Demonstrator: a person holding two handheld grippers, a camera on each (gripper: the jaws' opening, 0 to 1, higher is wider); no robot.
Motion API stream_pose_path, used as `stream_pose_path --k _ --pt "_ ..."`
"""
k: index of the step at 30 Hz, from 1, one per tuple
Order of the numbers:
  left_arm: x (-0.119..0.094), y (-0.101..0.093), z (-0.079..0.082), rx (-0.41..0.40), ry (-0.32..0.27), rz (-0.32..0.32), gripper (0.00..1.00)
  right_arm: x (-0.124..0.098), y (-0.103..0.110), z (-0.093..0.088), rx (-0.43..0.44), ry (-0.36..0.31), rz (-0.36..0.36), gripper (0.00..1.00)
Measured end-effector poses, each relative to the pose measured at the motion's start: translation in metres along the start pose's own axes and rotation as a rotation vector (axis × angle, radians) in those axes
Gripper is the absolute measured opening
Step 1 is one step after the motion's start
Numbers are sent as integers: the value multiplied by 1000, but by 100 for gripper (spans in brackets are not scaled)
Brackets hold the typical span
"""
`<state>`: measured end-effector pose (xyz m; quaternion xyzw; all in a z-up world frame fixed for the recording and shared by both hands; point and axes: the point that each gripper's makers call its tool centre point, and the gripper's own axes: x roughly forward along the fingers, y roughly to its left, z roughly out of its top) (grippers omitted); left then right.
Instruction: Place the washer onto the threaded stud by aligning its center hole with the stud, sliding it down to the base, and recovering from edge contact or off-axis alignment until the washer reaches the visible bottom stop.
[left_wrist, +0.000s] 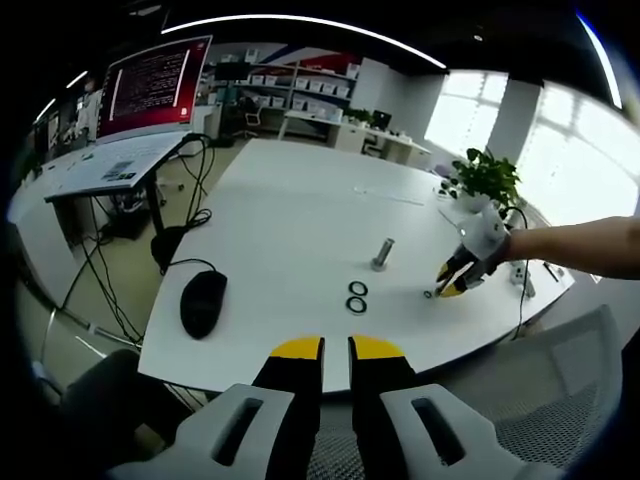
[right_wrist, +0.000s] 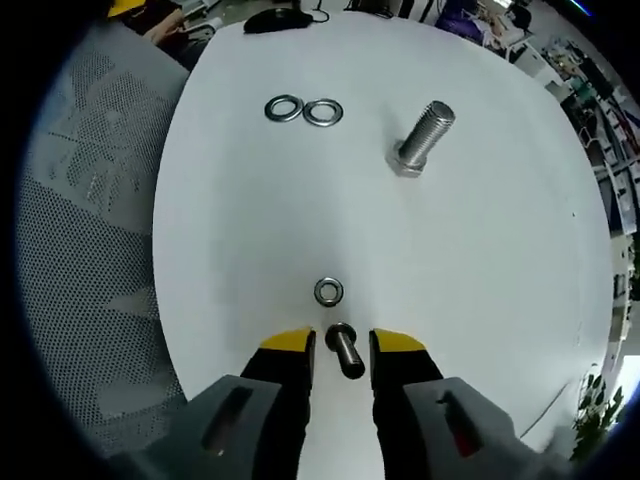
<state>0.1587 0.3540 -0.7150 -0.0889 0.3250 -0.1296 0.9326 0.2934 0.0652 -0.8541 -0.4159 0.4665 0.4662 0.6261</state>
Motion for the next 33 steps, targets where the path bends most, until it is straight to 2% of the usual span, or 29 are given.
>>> stream_pose_path --k 8,11,15,26,29,33 --pt "0 0 1 0 -1 -1 7 -3 6 18 -35 -37 46 23" --pt "0 0 0 0 0 -1 7 2 12 22 -82 -15 73 23" --pt "0 0 1 -2 -1 -1 7 9 11 21 -138 28 63 23" --pt "0 0 1 -6 -5 1 7 20 8 18 -180 94 87 21" --pt "0 0 1 -5 -4 1 7 20 7 22 -165 85 90 20" --pt "0 0 0 -3 -3 -1 7 20 9 22 -185 93 101 19"
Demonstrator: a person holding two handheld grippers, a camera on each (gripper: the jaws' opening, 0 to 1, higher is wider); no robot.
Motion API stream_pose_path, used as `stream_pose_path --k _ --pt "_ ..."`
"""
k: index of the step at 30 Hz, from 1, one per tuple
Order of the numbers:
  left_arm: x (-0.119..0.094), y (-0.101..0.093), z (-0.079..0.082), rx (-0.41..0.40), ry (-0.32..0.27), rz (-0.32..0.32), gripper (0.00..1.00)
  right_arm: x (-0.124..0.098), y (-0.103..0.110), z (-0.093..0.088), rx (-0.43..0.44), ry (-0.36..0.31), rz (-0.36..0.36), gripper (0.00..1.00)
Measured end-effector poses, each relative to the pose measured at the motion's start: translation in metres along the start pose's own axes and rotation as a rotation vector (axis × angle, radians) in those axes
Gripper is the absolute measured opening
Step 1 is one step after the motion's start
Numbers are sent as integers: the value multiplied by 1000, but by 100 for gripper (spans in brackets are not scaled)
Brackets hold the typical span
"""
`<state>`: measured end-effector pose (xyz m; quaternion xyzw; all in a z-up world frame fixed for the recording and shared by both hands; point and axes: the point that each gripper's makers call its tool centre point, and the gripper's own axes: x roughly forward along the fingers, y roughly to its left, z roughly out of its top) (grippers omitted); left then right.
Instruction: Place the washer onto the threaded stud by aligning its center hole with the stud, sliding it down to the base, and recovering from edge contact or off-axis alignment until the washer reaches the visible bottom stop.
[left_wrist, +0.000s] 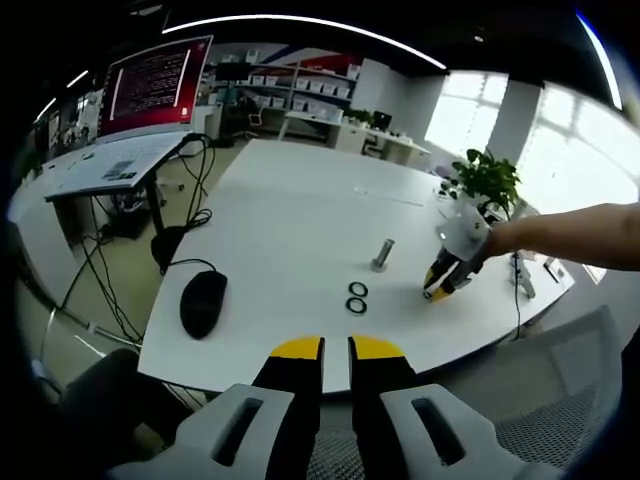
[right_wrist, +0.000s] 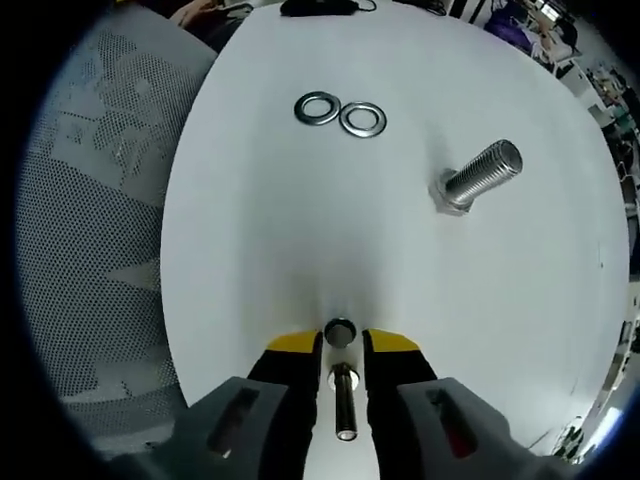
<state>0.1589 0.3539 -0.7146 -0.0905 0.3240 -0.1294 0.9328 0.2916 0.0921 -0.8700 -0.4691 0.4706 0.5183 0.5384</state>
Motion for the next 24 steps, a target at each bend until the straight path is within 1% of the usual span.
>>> stream_pose_path --k 2,4,10,14,17,22,24 --pt "0 0 0 0 0 0 7 0 -1 0 7 6 2 18" --pt "0 -1 0 -1 -2 0 7 0 -2 0 4 9 -2 16" --pt "0 -1 -1 4 3 -2 7 0 -2 0 -5 22 -4 15" --pt "0 0 0 3 3 -2 7 0 -2 1 -50 21 1 16" --pt "0 -1 0 3 3 -3 7 1 -3 1 -46 18 -5 18" --pt "0 -1 -1 8 11 -5 7 0 -2 2 -85 13 -1 17" --pt "0 -1 -1 7 10 -4 7 1 -2 2 -86 11 -1 17"
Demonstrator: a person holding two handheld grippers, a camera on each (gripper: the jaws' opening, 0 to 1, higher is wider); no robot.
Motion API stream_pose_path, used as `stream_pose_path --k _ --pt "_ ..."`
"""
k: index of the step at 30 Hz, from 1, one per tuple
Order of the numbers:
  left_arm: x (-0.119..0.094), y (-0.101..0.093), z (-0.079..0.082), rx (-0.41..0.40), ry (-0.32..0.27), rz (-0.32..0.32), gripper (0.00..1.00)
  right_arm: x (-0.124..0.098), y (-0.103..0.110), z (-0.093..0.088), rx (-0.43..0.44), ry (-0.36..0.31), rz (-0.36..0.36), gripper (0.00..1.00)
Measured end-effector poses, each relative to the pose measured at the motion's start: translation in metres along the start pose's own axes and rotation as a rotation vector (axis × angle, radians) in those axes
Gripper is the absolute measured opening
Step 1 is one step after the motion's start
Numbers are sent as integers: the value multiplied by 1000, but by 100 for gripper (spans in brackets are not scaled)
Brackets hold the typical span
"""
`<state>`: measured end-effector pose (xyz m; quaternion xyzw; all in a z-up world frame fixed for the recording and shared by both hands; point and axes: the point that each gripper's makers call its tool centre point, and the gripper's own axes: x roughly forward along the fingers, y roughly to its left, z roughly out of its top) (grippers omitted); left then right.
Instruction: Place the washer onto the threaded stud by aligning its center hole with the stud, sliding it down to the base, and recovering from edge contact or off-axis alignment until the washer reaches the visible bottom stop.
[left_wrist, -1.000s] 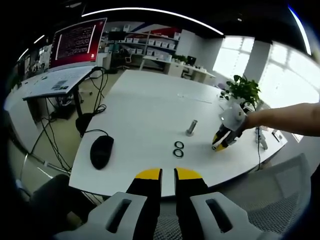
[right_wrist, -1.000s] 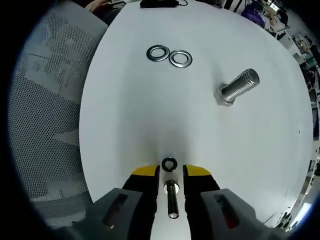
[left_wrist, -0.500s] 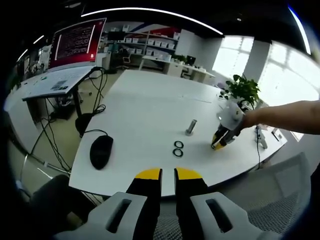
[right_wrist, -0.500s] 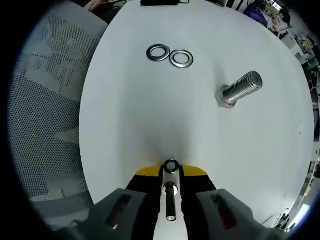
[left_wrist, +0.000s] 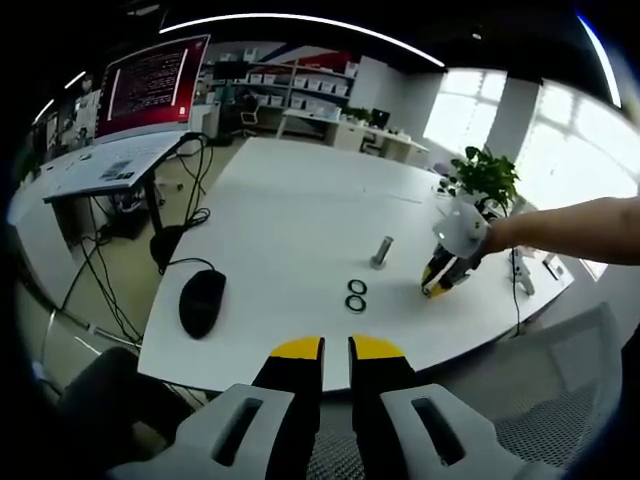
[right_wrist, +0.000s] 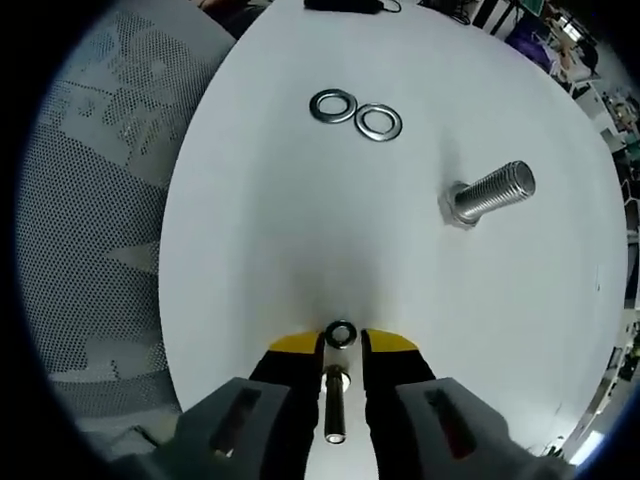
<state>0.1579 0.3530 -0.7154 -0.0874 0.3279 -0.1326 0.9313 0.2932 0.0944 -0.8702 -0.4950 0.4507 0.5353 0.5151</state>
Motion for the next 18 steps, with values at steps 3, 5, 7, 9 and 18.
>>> stream_pose_path --k 3,5,7,9,18 --pt "0 0 -1 4 7 -2 7 0 0 0 17 -11 -1 17" --pt "1 0 -1 5 10 -3 7 0 0 1 22 -17 -6 16" --pt "1 0 -1 6 10 -3 7 0 1 1 24 -20 -11 16" --pt "1 0 -1 4 8 -2 7 0 2 1 14 -25 -16 16" --pt "0 0 0 2 1 -3 7 0 2 1 26 -29 -24 16"
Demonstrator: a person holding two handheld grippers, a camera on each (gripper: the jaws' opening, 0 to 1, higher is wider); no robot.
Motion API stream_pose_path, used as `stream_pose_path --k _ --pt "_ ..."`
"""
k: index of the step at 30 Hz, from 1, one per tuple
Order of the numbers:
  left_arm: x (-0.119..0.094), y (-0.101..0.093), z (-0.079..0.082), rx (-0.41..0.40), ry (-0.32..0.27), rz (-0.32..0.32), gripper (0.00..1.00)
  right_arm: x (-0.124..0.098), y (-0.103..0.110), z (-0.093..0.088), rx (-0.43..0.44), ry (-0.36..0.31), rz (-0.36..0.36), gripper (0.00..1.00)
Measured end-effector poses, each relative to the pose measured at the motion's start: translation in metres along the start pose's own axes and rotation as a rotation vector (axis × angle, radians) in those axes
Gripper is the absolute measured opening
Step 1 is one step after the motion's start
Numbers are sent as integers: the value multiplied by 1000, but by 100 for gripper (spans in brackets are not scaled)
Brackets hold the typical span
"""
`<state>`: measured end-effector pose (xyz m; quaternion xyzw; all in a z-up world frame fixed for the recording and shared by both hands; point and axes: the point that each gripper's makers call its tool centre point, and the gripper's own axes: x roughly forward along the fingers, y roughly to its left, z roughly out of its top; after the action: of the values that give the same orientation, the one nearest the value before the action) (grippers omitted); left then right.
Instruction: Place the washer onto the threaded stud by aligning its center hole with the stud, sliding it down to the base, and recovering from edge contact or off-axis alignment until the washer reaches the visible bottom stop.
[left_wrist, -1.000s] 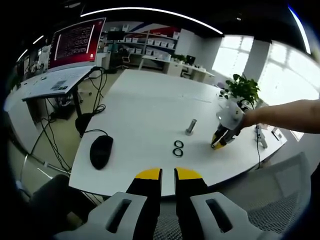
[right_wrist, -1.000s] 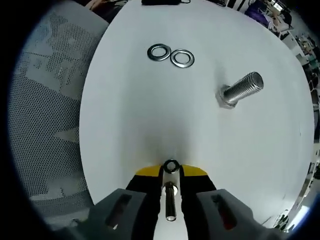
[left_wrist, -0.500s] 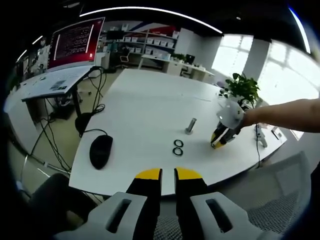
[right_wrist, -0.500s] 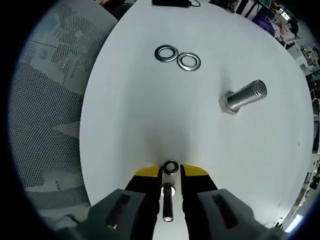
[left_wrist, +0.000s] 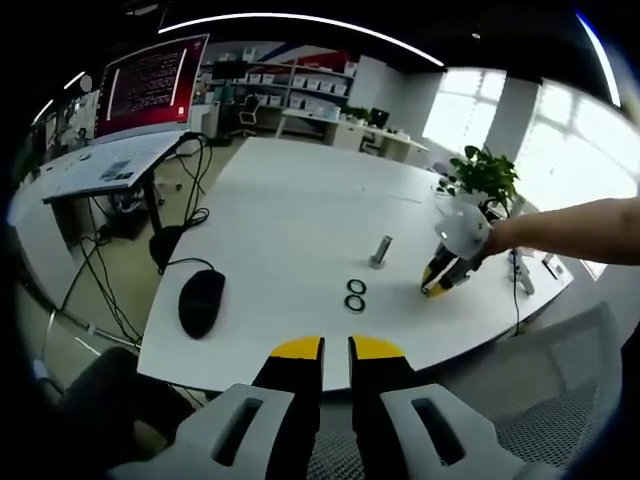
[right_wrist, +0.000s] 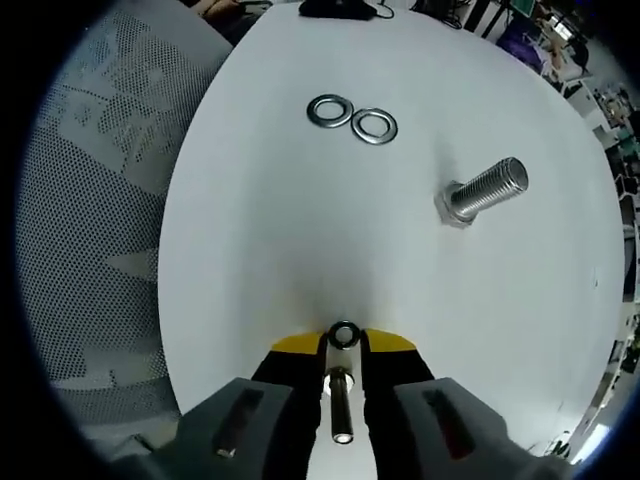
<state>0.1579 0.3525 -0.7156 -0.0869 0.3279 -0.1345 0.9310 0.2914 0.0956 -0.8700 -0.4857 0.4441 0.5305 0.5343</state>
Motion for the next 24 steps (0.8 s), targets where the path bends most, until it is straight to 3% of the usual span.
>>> stream_pose_path --k 24 --pt "-1 0 2 -6 -12 6 7 -1 -1 1 -50 10 -20 16"
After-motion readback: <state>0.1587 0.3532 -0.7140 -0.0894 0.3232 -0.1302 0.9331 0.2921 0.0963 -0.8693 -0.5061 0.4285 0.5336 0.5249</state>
